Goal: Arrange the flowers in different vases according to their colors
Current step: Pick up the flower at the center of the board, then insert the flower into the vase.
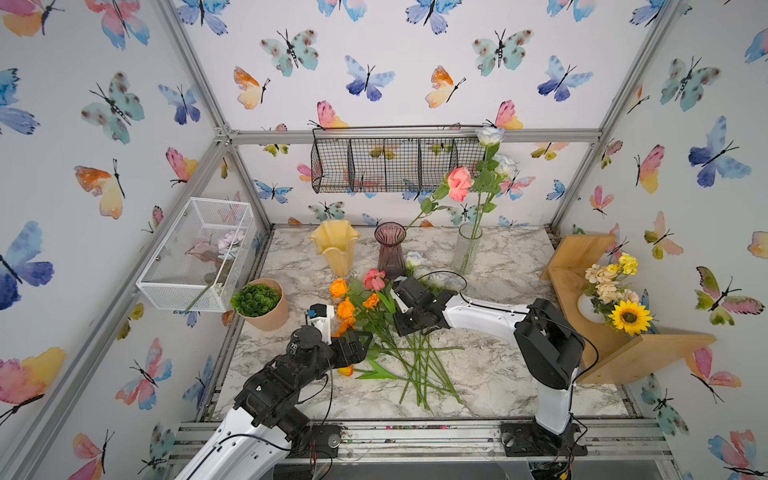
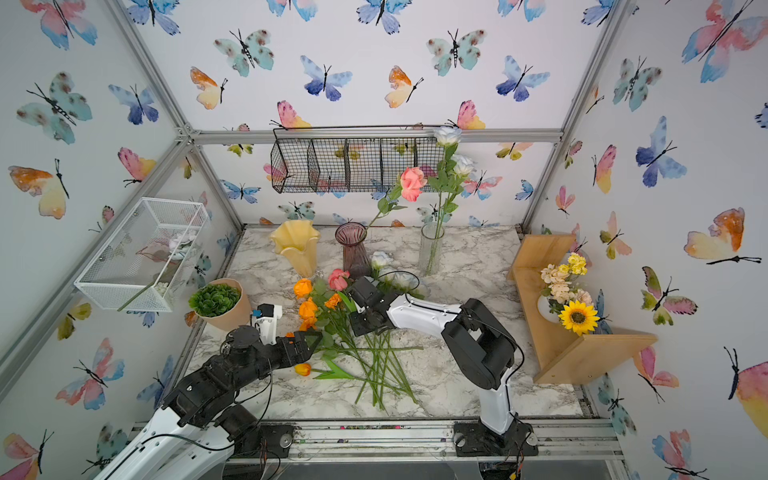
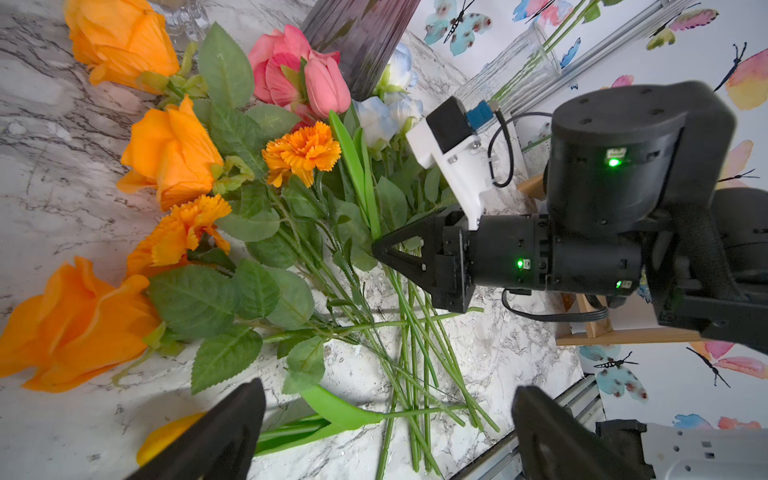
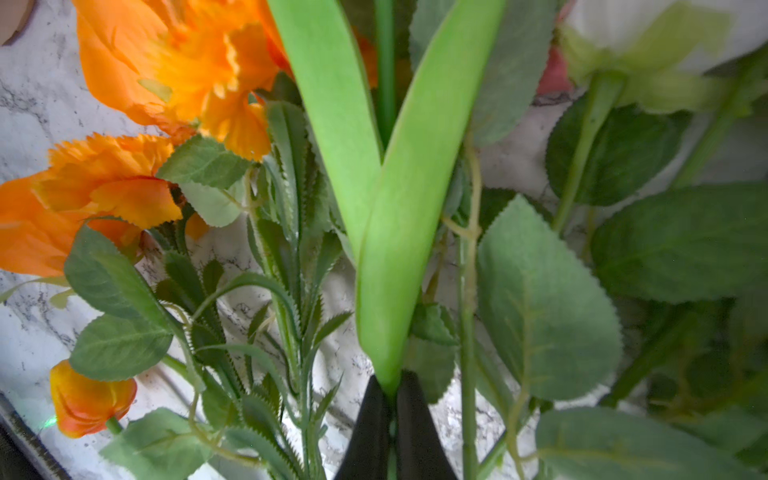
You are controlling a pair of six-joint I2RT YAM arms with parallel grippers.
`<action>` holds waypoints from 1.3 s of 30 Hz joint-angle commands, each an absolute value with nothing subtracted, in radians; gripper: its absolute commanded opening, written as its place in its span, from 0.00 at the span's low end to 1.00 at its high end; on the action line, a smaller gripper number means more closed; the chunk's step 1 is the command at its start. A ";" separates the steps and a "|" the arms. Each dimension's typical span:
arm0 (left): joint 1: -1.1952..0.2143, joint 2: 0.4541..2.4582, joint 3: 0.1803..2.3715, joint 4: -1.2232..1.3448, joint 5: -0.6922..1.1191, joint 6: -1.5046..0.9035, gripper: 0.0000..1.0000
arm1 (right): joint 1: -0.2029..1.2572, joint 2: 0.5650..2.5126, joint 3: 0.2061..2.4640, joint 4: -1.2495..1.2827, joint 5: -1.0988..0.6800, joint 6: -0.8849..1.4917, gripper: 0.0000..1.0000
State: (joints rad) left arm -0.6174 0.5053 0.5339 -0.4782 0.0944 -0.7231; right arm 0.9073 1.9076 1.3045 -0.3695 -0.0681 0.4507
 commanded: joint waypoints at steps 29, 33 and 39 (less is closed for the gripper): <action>-0.619 0.604 0.749 -0.535 -0.006 -0.456 0.99 | 0.790 1.744 1.729 0.198 0.036 0.174 0.02; -0.618 0.572 0.731 -0.521 -0.023 -0.465 0.99 | 0.740 1.838 1.781 0.398 -0.004 0.200 0.02; -0.618 0.579 0.728 -0.520 -0.030 -0.468 0.99 | 0.729 1.984 1.862 0.508 -0.011 0.184 0.02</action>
State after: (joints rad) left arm -0.6174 0.5743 0.7319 -0.5346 -0.0105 -0.4744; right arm 0.7170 1.9369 1.8412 0.3897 0.0231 0.1970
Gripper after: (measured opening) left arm 0.987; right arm 0.064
